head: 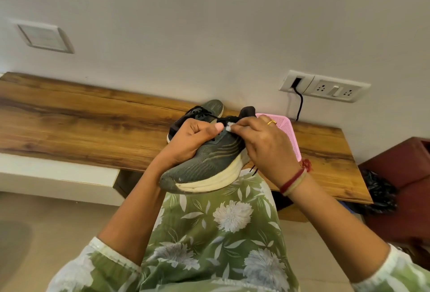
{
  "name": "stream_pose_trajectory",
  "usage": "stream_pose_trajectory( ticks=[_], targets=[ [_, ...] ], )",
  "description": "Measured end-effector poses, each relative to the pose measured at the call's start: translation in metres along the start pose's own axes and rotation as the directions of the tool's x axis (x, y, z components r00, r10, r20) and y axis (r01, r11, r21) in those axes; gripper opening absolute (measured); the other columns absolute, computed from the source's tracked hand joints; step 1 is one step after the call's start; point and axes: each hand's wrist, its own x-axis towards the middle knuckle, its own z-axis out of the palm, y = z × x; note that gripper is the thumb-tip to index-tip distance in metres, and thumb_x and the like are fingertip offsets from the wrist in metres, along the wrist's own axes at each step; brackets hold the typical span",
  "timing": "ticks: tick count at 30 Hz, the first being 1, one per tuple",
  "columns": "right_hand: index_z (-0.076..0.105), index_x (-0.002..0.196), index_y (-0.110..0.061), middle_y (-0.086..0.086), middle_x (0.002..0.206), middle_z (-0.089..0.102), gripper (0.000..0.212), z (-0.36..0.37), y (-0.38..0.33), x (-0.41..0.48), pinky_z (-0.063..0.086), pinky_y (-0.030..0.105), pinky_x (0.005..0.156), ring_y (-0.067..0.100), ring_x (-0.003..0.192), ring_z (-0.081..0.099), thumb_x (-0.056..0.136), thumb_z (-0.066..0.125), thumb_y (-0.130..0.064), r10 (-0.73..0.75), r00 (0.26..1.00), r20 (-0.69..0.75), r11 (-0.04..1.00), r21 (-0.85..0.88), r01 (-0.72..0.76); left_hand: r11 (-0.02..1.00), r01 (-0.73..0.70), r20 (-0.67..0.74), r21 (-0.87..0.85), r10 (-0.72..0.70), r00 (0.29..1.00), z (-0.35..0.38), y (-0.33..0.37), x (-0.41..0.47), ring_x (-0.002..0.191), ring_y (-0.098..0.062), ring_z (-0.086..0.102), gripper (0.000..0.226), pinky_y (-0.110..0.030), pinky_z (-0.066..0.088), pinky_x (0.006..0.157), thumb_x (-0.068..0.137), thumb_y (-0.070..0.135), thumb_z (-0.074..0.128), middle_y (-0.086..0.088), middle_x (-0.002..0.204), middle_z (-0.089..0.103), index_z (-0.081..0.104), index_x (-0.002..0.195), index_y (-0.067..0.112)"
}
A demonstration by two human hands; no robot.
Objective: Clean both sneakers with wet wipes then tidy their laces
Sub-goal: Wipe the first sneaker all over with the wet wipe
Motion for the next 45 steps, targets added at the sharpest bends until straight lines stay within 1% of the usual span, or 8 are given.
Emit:
stream_pose_trajectory(
  ticks=[4,11,14,20,28,33,38,45],
  targets=[
    [0.069,0.107,-0.010,0.005,0.099,0.065,0.031,-0.010,-0.019,-0.011,0.048,0.029,0.070,0.021,0.086,0.058,0.087,0.046,-0.010,-0.060,0.997,0.052,0.968,0.245,0.045,1.000,-0.008,0.027,0.002,0.008,1.000,-0.002,0.001,0.000,0.042,0.004,0.037,0.041,-0.008,0.033,0.049,0.081,0.042,0.062,0.018,0.044,0.044,0.055,0.042,0.032],
    [0.069,0.107,-0.011,0.006,0.100,0.066,0.033,-0.005,-0.006,-0.009,0.052,0.040,0.066,0.028,0.083,0.058,0.088,0.043,-0.011,0.083,0.995,0.062,0.984,0.151,-0.092,1.000,-0.019,-0.005,0.014,0.019,1.000,-0.005,0.003,-0.001,0.043,-0.008,0.036,0.048,-0.010,0.037,0.053,0.080,0.038,0.061,-0.007,0.049,0.043,0.051,0.044,0.008],
    [0.067,0.114,-0.012,0.003,0.104,0.064,0.033,-0.009,-0.027,-0.018,0.048,0.030,0.074,0.023,0.090,0.057,0.089,0.044,-0.010,0.012,0.996,0.094,0.955,0.294,-0.039,1.000,-0.019,-0.021,0.022,0.019,1.000,-0.011,0.007,-0.003,0.043,-0.004,0.030,0.043,-0.013,0.031,0.049,0.079,0.038,0.059,0.006,0.046,0.037,0.046,0.042,0.019],
    [0.066,0.113,-0.012,0.004,0.107,0.064,0.038,-0.001,-0.022,-0.013,0.051,0.037,0.069,0.024,0.088,0.055,0.088,0.039,-0.014,0.096,0.993,0.067,0.980,0.166,-0.106,0.999,-0.036,-0.007,0.009,0.036,0.999,-0.011,0.000,0.000,0.042,0.003,0.036,0.046,-0.009,0.036,0.051,0.087,0.022,0.058,0.017,0.045,0.045,0.054,0.041,0.028],
    [0.065,0.114,-0.011,0.006,0.109,0.065,0.041,-0.001,-0.017,-0.009,0.051,0.038,0.055,0.028,0.080,0.054,0.086,0.035,-0.007,0.066,0.994,0.084,0.998,-0.023,-0.064,0.998,-0.034,-0.037,-0.055,0.032,0.999,-0.014,-0.004,-0.005,0.046,-0.010,0.037,0.078,-0.019,0.034,0.049,0.067,0.062,0.072,-0.014,0.057,0.043,0.043,0.052,-0.009],
    [0.064,0.118,-0.011,0.003,0.111,0.064,0.044,-0.008,-0.040,-0.022,0.048,0.033,0.060,0.024,0.080,0.052,0.088,0.032,-0.008,-0.053,0.993,0.101,0.994,0.103,0.043,1.000,0.001,-0.050,-0.027,-0.003,0.999,-0.021,0.001,-0.009,0.041,-0.003,0.029,0.054,-0.016,0.028,0.045,0.066,0.064,0.072,0.011,0.044,0.037,0.044,0.042,0.025],
    [0.067,0.114,-0.012,0.003,0.111,0.066,0.047,-0.001,-0.020,-0.009,0.050,0.036,0.062,0.025,0.082,0.052,0.085,0.030,-0.011,0.066,0.993,0.102,0.995,0.067,-0.073,0.999,-0.021,-0.051,-0.050,0.018,0.999,-0.017,-0.002,-0.008,0.047,-0.017,0.038,0.077,-0.021,0.034,0.049,0.067,0.057,0.075,-0.013,0.056,0.044,0.044,0.055,-0.013],
    [0.066,0.116,-0.015,0.001,0.111,0.066,0.048,-0.004,-0.016,-0.005,0.048,0.036,0.061,0.024,0.080,0.050,0.085,0.029,-0.014,0.066,0.989,0.129,0.994,0.075,-0.076,0.998,-0.004,-0.056,-0.064,0.000,0.998,-0.019,-0.002,-0.008,0.043,-0.006,0.042,0.043,-0.014,0.036,0.048,0.074,0.045,0.072,0.003,0.049,0.052,0.057,0.047,0.015]
  ],
)
